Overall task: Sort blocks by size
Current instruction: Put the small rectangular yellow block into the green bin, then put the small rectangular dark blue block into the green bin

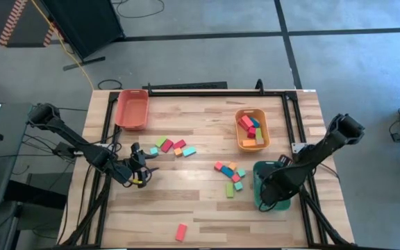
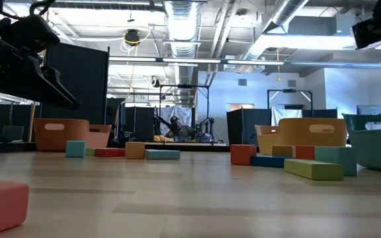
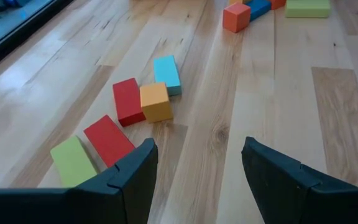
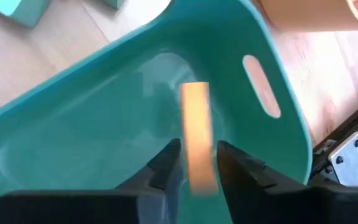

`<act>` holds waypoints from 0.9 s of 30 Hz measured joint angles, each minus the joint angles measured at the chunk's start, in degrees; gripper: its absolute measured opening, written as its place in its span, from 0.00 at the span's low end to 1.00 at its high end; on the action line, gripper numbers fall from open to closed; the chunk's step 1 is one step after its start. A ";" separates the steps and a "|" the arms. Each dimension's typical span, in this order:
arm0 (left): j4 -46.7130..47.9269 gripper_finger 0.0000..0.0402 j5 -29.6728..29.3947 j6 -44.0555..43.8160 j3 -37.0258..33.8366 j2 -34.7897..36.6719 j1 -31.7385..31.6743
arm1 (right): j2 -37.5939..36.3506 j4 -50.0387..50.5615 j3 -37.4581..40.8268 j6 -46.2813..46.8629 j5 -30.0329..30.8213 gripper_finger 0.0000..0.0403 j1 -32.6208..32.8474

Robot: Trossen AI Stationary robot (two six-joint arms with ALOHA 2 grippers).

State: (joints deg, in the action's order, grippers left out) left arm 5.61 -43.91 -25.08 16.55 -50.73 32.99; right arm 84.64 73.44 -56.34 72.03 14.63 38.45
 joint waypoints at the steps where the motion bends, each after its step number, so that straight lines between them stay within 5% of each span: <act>1: 0.00 0.56 0.00 0.06 0.00 0.00 0.00 | -0.24 0.17 0.00 -0.12 0.00 0.35 -0.21; 12: 0.15 0.56 -0.01 0.42 0.00 -0.01 0.00 | -0.37 -0.04 0.00 -1.51 1.94 0.45 -2.00; 27: 0.13 0.56 0.00 0.59 0.01 0.01 0.00 | -0.37 -21.97 -0.04 -17.80 2.69 0.46 -10.84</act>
State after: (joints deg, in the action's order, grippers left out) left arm 5.74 -43.92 -24.49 16.56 -50.72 32.99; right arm 84.27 51.47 -56.38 54.23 17.32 27.61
